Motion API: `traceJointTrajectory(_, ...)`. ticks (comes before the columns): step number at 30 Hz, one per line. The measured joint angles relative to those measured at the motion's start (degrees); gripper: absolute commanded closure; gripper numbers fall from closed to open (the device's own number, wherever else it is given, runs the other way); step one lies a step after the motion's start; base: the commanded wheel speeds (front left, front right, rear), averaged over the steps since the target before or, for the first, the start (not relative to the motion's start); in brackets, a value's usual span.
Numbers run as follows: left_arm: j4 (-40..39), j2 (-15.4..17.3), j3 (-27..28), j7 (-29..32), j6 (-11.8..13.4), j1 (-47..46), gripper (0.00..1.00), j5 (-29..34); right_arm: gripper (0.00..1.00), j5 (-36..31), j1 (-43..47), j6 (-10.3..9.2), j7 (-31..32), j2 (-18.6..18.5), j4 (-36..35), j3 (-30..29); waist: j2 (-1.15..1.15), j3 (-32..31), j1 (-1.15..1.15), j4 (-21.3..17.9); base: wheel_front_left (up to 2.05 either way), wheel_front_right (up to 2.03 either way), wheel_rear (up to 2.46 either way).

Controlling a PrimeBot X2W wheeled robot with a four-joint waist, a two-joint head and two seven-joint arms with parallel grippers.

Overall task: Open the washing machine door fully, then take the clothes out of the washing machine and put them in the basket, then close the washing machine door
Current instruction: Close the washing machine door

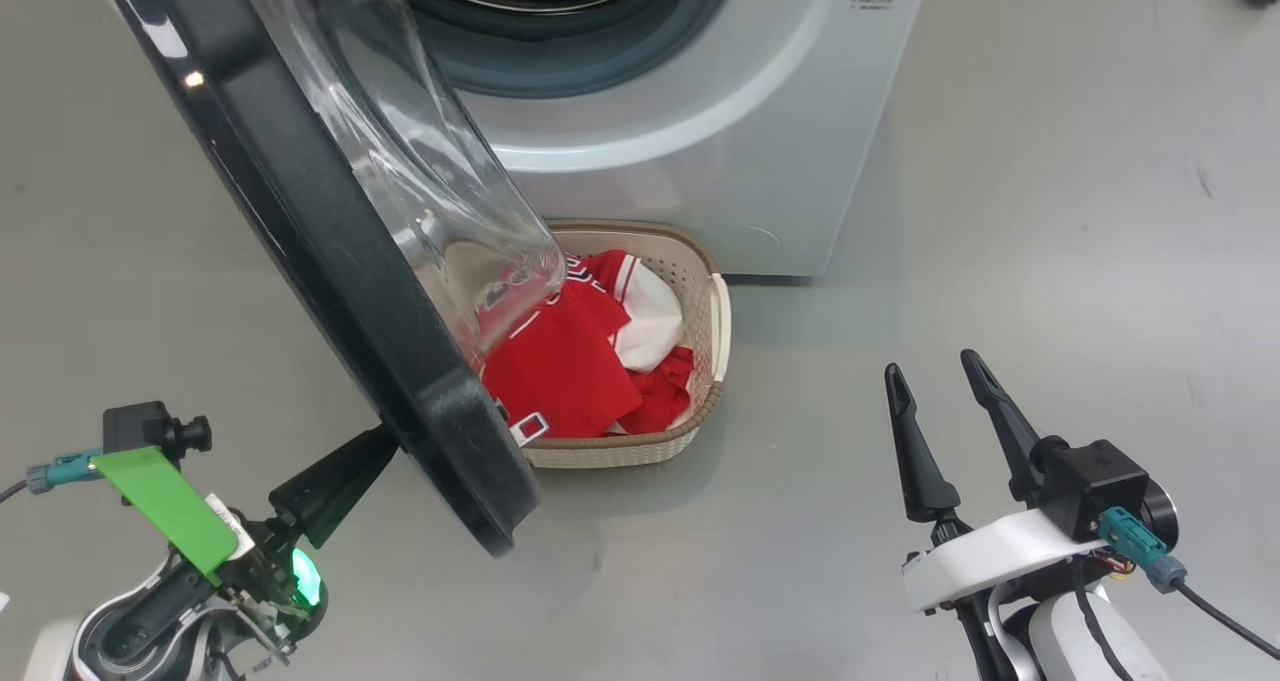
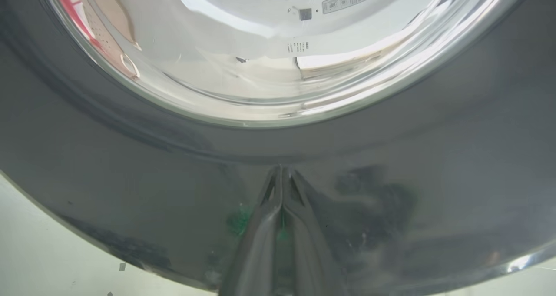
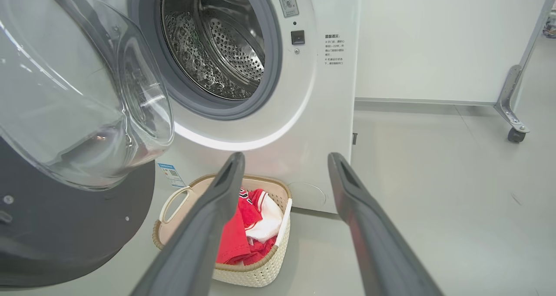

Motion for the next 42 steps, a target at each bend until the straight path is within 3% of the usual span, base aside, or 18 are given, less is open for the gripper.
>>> traceJointTrajectory(25,-0.2,-0.3,3.6,-2.2,0.0,-1.4,1.00,0.5,0.00,1.9,-3.2,1.10,-2.4,2.0,4.2,1.8,0.00,3.0,0.00,-19.3,0.00,0.00,0.00)
traceJointTrajectory(42,0.7,-0.4,5.2,-3.7,0.1,-8.4,1.00,0.5,0.00,2.5,-4.5,1.58,-2.9,2.5,4.8,2.2,0.00,6.1,0.00,-27.0,0.00,0.00,0.00)
